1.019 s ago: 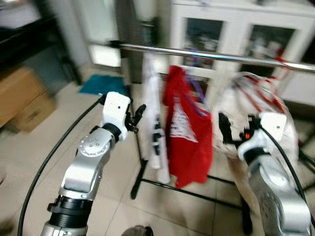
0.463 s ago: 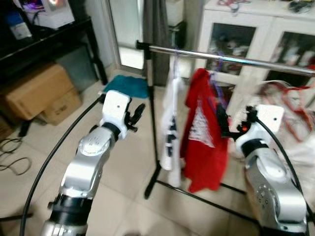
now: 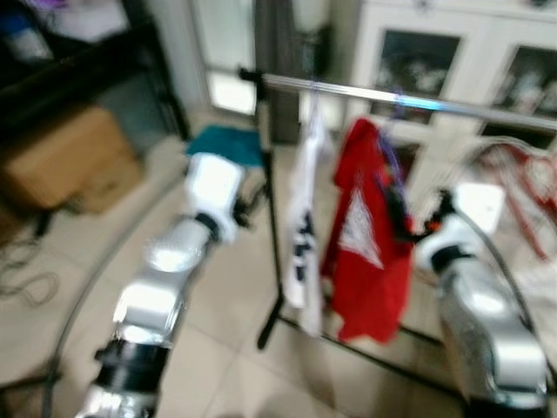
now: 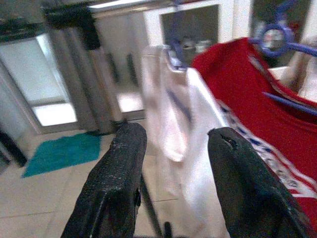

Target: Hang hanger

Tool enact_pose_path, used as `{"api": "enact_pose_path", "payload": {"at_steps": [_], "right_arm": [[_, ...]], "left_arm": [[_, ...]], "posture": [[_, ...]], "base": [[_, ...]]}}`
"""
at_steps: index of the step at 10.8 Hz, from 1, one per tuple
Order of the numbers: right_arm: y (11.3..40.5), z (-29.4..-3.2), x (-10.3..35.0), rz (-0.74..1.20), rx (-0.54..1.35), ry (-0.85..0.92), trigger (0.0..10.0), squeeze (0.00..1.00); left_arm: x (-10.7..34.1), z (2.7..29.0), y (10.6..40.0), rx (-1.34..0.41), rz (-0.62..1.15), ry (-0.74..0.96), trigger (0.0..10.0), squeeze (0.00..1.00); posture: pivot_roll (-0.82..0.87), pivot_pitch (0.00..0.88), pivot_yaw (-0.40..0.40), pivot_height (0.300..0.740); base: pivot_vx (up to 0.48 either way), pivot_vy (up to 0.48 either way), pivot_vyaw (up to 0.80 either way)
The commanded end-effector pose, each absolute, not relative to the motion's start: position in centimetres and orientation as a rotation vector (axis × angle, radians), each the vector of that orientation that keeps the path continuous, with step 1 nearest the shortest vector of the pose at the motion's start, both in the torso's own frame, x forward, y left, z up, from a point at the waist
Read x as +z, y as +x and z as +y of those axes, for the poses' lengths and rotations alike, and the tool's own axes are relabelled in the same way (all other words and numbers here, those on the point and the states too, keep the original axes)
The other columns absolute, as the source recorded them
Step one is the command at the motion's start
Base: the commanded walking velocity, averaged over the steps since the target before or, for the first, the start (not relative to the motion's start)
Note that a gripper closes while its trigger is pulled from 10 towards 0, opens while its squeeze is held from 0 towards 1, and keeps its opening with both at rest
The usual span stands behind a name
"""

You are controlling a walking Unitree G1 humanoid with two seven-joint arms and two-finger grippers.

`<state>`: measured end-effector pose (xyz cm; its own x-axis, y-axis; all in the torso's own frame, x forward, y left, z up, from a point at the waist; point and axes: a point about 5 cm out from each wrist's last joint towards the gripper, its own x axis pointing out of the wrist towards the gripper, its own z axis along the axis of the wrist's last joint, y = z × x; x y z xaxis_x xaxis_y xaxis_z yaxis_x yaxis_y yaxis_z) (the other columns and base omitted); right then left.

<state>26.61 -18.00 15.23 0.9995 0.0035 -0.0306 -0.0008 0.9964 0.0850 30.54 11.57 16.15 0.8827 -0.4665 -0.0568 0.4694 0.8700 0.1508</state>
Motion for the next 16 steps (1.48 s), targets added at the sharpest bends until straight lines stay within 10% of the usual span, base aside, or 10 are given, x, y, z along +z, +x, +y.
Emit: {"api": "enact_pose_path", "payload": {"at_steps": [1,7,8,9,16], "right_arm": [[27.1,-17.1,16.3,-0.016,0.029,0.1,10.0,1.0],[28.1,-17.9,18.1,0.001,-0.024,0.012,10.0,1.0],[28.5,-18.1,18.1,0.037,-0.024,0.009,10.0,0.78],[28.9,-18.4,17.9,0.077,-0.041,-0.003,10.0,0.0],[35.0,-23.0,19.5,0.247,-0.174,0.014,10.0,0.0]], "left_arm": [[16.4,12.8,30.8,-0.455,0.017,0.175,10.0,0.0],[16.4,12.4,30.8,-0.529,0.013,0.189,10.0,0.0],[16.5,12.2,30.8,-0.575,0.01,0.169,10.0,0.0],[16.6,11.8,30.8,-0.625,0.018,0.164,10.0,0.0],[17.6,9.6,29.7,-1.046,0.048,0.157,10.0,0.0]], "posture": [[0.03,0.0,0.051,0.74],[0.03,0.0,0.034,0.74],[0.03,0.0,0.028,0.74],[0.03,0.0,0.027,0.74],[0.02,0.0,0.024,0.74]], "base": [[0.27,0.0,0.0],[0.225,0.0,0.0],[0.0,0.0,0.0],[0.0,0.0,0.0],[0.0,0.0,0.0]]}}
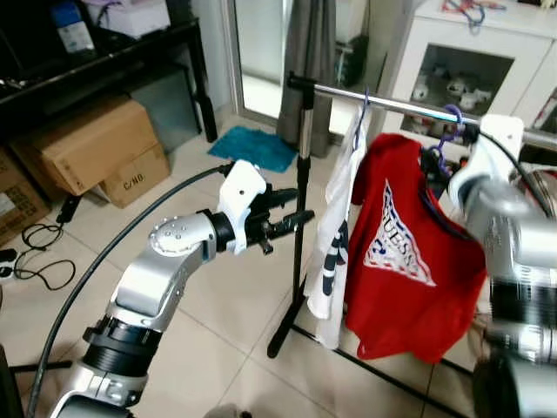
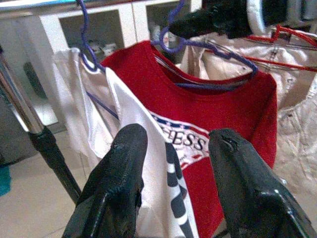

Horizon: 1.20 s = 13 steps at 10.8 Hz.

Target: Hang hanger

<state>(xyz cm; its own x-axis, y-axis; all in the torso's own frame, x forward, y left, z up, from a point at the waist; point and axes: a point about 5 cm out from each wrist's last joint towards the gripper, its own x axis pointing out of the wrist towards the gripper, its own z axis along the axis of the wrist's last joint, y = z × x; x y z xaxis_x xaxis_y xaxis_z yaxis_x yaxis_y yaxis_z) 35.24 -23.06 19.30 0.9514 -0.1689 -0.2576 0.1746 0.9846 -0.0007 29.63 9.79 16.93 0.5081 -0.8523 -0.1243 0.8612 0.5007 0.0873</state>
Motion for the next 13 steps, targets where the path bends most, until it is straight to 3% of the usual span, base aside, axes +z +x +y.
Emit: {"api": "enact_pose_path", "payload": {"at_steps": [1,2,3,4,5,13], "right_arm": [[36.1,-23.3,19.6,0.251,-0.157,0.017,10.0,0.0],[37.6,-23.8,19.6,0.261,-0.14,-0.007,10.0,0.0],[38.1,-24.0,19.4,0.283,-0.132,-0.02,5.7,0.0],[38.4,-24.4,19.1,0.311,-0.137,-0.027,3.2,0.0],[38.7,-24.9,18.9,0.341,-0.134,-0.026,0.0,0.0],[38.8,-26.3,18.3,0.413,-0.093,0.105,0.0,0.0]], "left_arm": [[17.5,9.6,29.4,-1.073,0.056,0.162,10.0,0.0],[17.3,9.6,29.2,-1.091,0.061,0.168,10.0,0.0],[17.3,9.7,29.2,-1.091,0.062,0.172,10.0,0.0],[17.2,9.7,29.1,-1.087,0.062,0.181,10.0,0.0],[17.1,9.9,29.0,-1.088,0.063,0.185,10.0,0.0],[17.0,9.4,28.7,-1.121,0.06,0.191,10.0,0.0]], "posture": [[0.02,0.0,0.021,0.74],[0.03,0.0,0.014,0.74],[0.03,0.0,0.008,0.74],[0.04,0.0,0.004,0.74],[0.05,0.0,-0.008,0.74],[0.03,0.0,0.003,0.74]], "base": [[0.0,0.0,0.0],[0.0,0.0,0.0],[0.0,0.0,0.0],[0.0,0.0,0.0],[0.0,0.0,0.0],[0.0,0.0,0.0]]}}
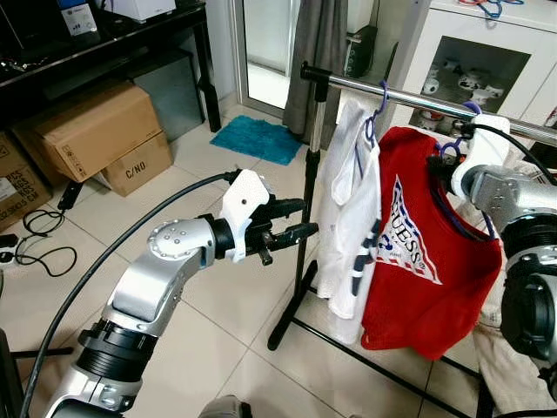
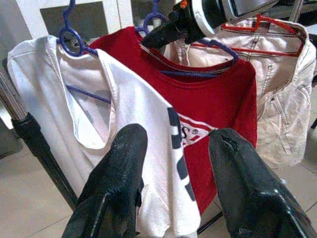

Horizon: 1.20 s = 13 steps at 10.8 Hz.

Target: Hang hanger

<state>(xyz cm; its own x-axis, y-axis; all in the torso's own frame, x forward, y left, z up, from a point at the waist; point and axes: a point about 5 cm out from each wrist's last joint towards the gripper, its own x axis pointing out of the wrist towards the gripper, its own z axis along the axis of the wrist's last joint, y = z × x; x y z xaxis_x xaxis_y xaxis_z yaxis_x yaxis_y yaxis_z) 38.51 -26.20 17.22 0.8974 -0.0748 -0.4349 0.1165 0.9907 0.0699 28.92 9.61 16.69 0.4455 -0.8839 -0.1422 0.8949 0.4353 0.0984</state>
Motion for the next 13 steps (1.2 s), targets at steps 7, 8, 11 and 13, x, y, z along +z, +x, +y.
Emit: {"api": "enact_pose_path", "payload": {"at_steps": [7,8,11,13], "right_arm": [[38.84,-26.33,17.92,0.42,-0.087,0.126,0.0,0.0],[38.84,-26.31,17.89,0.421,-0.086,0.127,0.0,0.0],[38.77,-26.56,18.0,0.415,-0.1,0.124,0.0,0.0],[38.62,-26.66,18.05,0.399,-0.11,0.086,0.0,0.0]], "left_arm": [[16.97,9.41,28.63,-1.136,0.057,0.199,10.0,0.0],[16.99,9.41,28.64,-1.137,0.055,0.201,10.0,0.0],[16.92,9.41,28.79,-1.124,0.058,0.217,10.0,0.0],[16.46,9.7,29.04,-1.069,0.072,0.25,10.0,0.0]], "posture": [[0.03,0.0,0.009,0.74],[0.03,0.0,0.01,0.74],[0.03,0.0,0.011,0.74],[0.03,0.0,0.016,0.74]], "base": [[0.0,0.0,0.0],[0.0,0.0,0.0],[0.0,0.0,0.0],[0.0,0.0,0.0]]}}
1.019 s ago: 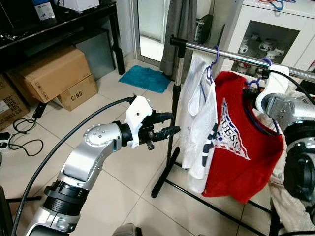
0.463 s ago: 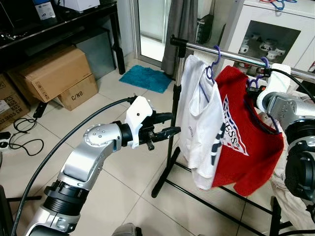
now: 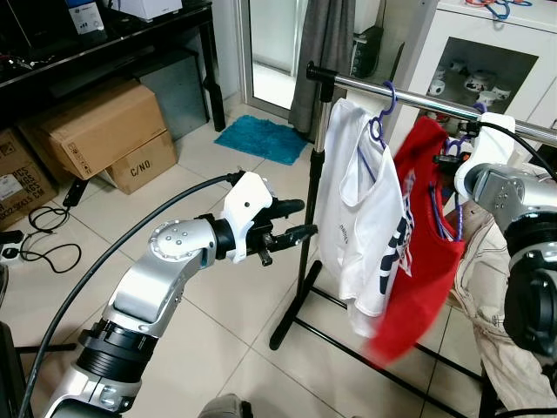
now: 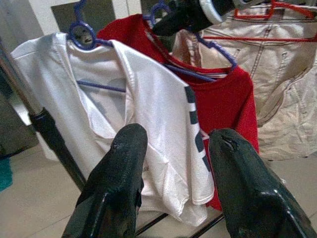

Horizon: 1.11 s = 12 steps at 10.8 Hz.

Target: Hang hanger

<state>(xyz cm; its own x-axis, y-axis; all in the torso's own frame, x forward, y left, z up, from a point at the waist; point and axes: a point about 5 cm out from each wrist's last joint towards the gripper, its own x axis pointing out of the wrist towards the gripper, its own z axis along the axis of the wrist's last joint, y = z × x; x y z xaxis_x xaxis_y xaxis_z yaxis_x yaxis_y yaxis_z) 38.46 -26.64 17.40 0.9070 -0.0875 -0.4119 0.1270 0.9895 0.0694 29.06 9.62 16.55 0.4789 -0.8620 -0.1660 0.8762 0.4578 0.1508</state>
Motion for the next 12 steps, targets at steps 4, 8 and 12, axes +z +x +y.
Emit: {"api": "enact_pose_path", "payload": {"at_steps": [4,8,12], "right_arm": [[38.0,-27.4,18.8,0.321,-0.117,0.057,0.0,0.0],[35.5,-26.7,20.5,0.115,-0.009,-0.11,0.0,0.0],[30.8,-25.6,19.8,0.063,0.09,-0.072,0.0,0.0]], "left_arm": [[16.2,10.1,29.7,-0.942,0.064,0.269,10.0,0.0],[15.3,10.6,29.8,-0.734,0.04,0.274,10.0,0.0],[14.2,11.3,29.4,-0.605,0.048,0.226,10.0,0.0]], "posture": [[0.02,0.0,0.023,0.74],[0.01,0.0,0.018,0.74],[0.01,0.0,0.009,0.74]], "base": [[0.0,0.0,0.0],[0.0,0.0,0.0],[0.0,0.0,0.0]]}}
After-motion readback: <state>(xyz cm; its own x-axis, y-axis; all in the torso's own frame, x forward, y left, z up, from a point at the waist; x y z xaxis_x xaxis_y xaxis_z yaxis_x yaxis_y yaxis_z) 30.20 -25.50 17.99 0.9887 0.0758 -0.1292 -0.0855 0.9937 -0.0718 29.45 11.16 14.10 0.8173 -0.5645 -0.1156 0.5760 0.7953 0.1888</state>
